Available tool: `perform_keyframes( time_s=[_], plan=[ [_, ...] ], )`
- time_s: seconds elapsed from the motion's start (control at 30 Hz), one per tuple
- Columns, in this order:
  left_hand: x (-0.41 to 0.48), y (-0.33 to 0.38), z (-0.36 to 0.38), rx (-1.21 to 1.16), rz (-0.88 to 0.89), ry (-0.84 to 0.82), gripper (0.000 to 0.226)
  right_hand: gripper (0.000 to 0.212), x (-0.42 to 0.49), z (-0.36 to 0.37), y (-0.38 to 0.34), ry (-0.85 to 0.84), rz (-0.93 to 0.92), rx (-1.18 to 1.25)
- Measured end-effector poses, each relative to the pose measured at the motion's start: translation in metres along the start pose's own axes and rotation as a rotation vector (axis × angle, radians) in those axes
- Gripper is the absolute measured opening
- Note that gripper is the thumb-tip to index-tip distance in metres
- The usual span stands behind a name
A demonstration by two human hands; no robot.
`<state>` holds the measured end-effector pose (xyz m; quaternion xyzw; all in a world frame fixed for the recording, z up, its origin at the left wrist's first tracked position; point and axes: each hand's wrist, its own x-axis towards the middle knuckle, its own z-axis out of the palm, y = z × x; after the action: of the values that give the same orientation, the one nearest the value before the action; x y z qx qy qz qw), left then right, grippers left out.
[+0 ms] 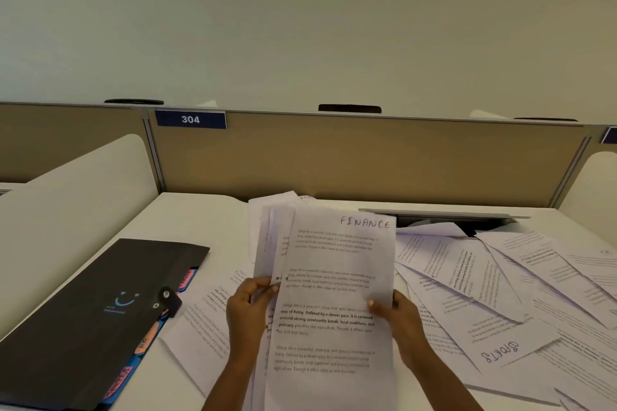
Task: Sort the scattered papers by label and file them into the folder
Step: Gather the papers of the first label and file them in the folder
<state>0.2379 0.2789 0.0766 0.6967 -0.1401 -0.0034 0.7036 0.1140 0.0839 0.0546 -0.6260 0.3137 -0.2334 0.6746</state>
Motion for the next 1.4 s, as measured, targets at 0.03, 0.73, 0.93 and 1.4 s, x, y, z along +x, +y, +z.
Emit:
perform_keyframes(
  time_s=[0.03, 0.73, 0.93, 1.4],
  plan=[
    [0.003, 0.005, 0.0, -0.003, 0.042, 0.005, 0.026, 0.025, 0.0, 0.0, -0.008, -0.001, -0.045, 0.028],
    [-0.013, 0.007, 0.001, -0.223, -0.095, -0.075, 0.028, 0.057, -0.006, 0.031, 0.001, -0.103, -0.152, -0.137],
    [-0.012, 0.014, 0.002, -0.281, -0.075, -0.051, 0.056, 0.057, -0.004, 0.038, -0.005, -0.038, -0.193, -0.059],
    [-0.014, 0.016, 0.005, -0.053, 0.264, 0.075, 0.062, 0.035, -0.007, 0.048, -0.016, 0.027, -0.411, 0.022]
  ],
)
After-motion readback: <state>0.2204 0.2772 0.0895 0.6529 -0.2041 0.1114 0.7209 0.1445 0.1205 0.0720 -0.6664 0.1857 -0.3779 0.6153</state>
